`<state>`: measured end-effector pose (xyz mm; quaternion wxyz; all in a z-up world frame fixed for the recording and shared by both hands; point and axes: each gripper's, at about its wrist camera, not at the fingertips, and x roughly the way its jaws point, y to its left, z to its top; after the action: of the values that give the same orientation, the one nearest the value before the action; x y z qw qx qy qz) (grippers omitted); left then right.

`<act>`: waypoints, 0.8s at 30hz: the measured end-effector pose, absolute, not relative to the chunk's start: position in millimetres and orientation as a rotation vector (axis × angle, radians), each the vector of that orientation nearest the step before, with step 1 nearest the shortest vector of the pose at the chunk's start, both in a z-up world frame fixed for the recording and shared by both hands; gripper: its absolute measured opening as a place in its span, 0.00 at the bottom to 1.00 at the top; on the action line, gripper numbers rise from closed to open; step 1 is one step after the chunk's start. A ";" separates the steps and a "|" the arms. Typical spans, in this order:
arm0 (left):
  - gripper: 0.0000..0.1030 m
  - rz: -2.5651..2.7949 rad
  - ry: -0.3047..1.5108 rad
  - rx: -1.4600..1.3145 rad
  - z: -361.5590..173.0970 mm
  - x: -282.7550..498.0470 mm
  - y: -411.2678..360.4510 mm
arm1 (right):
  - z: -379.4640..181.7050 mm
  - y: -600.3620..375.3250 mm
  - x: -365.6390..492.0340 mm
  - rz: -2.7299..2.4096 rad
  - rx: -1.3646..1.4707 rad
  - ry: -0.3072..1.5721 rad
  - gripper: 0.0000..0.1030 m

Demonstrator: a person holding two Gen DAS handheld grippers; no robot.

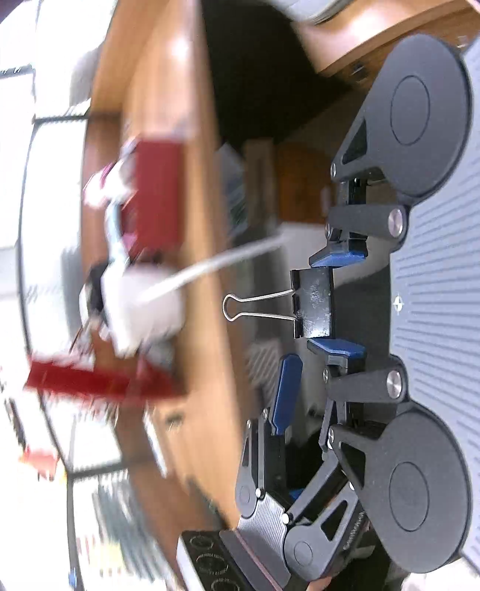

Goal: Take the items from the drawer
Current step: 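Carry the binder clip with the right tool over to the wooden desk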

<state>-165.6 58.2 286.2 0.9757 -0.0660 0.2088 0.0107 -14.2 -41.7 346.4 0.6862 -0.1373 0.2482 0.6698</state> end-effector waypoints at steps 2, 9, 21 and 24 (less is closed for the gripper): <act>0.53 0.073 0.396 -0.141 303.8 -185.3 60.9 | 363.2 -27.6 -27.4 1.562 -0.321 0.533 0.44; 0.53 0.259 0.296 -0.196 348.4 -263.1 75.5 | 397.1 34.3 -69.6 1.720 -0.383 0.477 0.44; 0.54 0.547 0.191 -0.227 366.0 -358.7 123.4 | 403.6 146.5 -119.9 1.832 -0.467 0.463 0.44; 0.54 0.617 0.182 -0.245 364.4 -372.4 137.6 | 398.4 171.9 -127.4 1.836 -0.483 0.463 0.44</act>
<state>-372.4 137.6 364.4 0.9413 -0.1202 0.0891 0.3025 -127.4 171.9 398.4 0.5594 -0.2050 0.1964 0.7788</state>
